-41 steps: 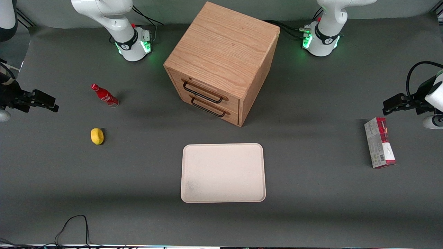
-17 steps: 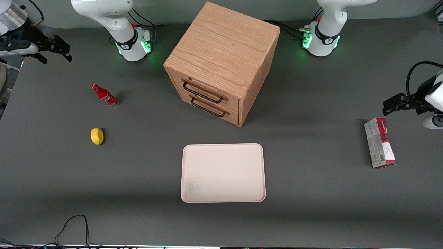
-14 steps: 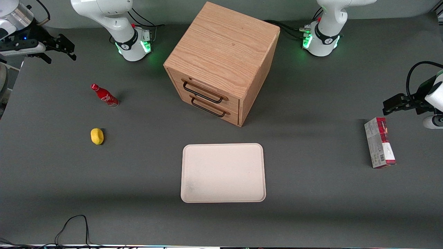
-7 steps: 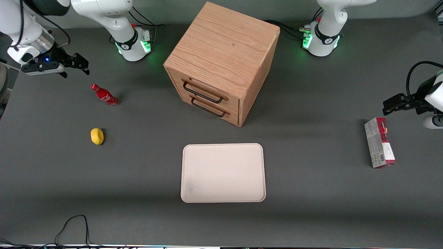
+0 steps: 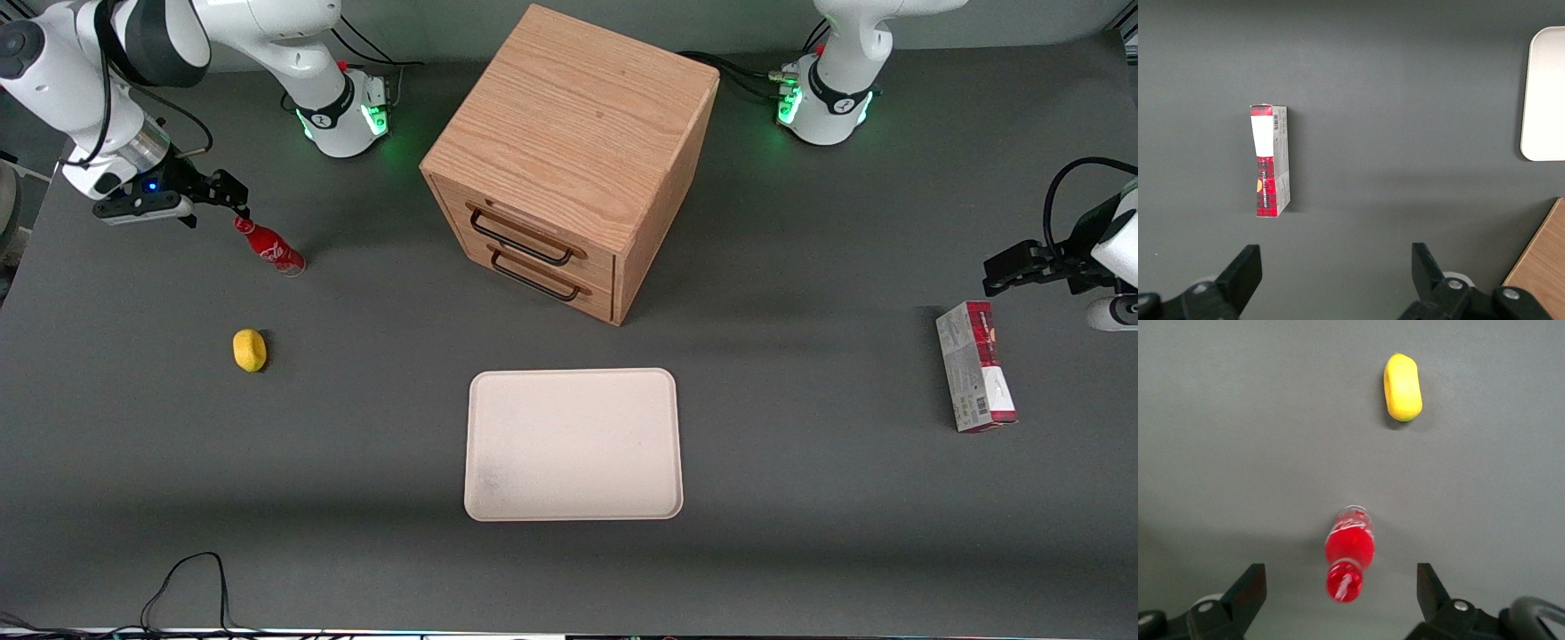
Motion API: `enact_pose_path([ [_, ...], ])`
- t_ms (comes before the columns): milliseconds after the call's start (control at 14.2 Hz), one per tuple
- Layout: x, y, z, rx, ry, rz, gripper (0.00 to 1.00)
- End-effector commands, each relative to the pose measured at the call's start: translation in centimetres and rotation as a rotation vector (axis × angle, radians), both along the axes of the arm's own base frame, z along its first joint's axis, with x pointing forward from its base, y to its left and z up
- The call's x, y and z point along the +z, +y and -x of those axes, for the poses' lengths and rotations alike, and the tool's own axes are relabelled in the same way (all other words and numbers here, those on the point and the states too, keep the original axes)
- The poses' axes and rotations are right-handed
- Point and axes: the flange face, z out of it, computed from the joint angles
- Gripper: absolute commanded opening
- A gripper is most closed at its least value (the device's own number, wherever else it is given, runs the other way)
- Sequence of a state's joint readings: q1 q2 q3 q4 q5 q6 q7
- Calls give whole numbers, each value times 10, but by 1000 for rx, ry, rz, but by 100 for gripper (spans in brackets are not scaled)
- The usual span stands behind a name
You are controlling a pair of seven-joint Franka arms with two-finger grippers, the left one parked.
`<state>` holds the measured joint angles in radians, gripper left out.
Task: Place coke bottle on tray
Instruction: 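Lower the open right gripper around the bottle's body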
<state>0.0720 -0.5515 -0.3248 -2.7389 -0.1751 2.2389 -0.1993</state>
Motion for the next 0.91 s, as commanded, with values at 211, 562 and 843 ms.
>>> enact_pose_path([
  [211,-40,6,22,37,11,-13,100],
  [562,-49,7,28,69,32,15,100],
  [843,-53,8,25,69,25,19,100],
])
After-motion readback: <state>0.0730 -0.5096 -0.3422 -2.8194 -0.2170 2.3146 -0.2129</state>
